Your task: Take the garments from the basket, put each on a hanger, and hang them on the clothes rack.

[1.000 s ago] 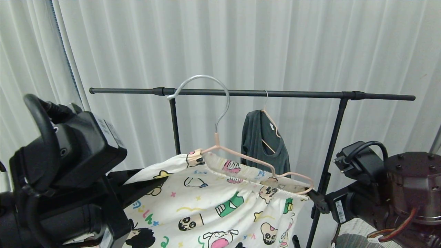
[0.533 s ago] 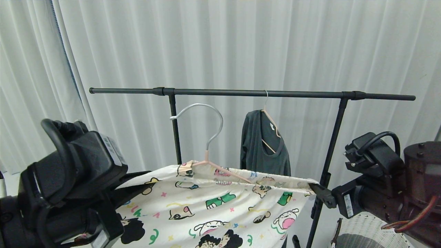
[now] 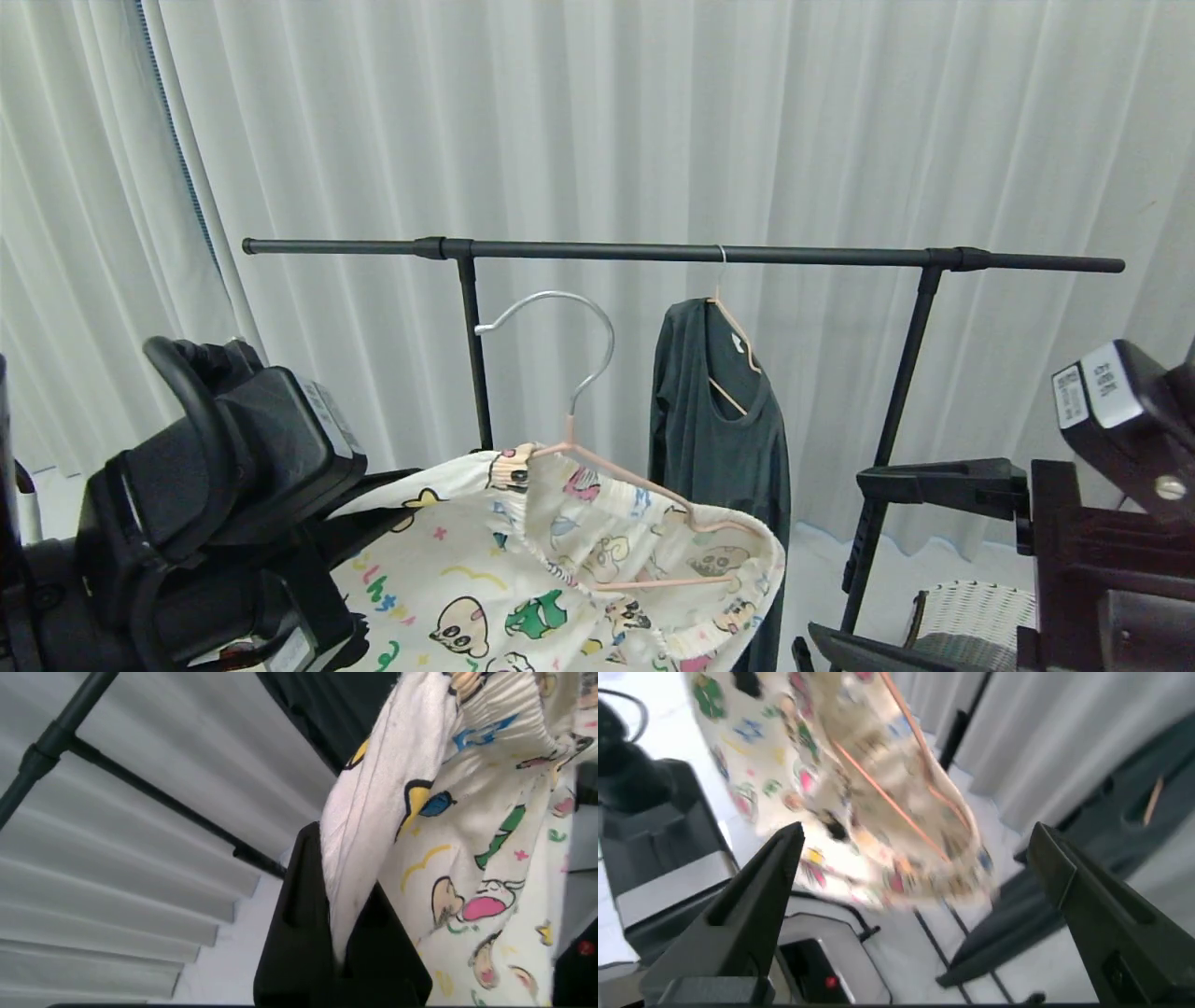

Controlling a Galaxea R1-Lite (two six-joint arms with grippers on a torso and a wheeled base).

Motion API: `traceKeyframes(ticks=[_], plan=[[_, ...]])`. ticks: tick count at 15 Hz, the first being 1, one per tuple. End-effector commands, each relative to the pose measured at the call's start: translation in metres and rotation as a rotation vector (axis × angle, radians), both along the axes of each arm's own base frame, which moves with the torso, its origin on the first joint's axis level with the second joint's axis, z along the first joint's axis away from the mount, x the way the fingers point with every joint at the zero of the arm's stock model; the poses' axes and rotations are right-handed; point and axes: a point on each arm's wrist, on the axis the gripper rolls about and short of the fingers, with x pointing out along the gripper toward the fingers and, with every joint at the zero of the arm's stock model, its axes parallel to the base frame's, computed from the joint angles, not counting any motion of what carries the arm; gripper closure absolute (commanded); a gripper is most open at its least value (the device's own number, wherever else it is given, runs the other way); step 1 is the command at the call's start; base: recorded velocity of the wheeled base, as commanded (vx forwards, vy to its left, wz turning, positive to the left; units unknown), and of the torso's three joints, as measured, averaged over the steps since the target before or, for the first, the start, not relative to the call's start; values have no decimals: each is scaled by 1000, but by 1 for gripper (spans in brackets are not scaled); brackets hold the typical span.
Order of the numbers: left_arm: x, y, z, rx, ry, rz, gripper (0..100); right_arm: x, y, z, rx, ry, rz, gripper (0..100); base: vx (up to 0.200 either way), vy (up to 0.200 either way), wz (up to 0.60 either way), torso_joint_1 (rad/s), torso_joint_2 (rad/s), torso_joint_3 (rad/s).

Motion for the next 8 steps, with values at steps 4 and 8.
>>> traceKeyframes(ticks=[4,8], plan=[[-12,-15,1,-50,19,-149,100,17,36,-3,-85,-49,111,0,0,0,0,0,0,0],[-18,-21,2,-51,14,-202,100,26,52,-18,-172,-48,147,0,0,0,0,0,0,0]])
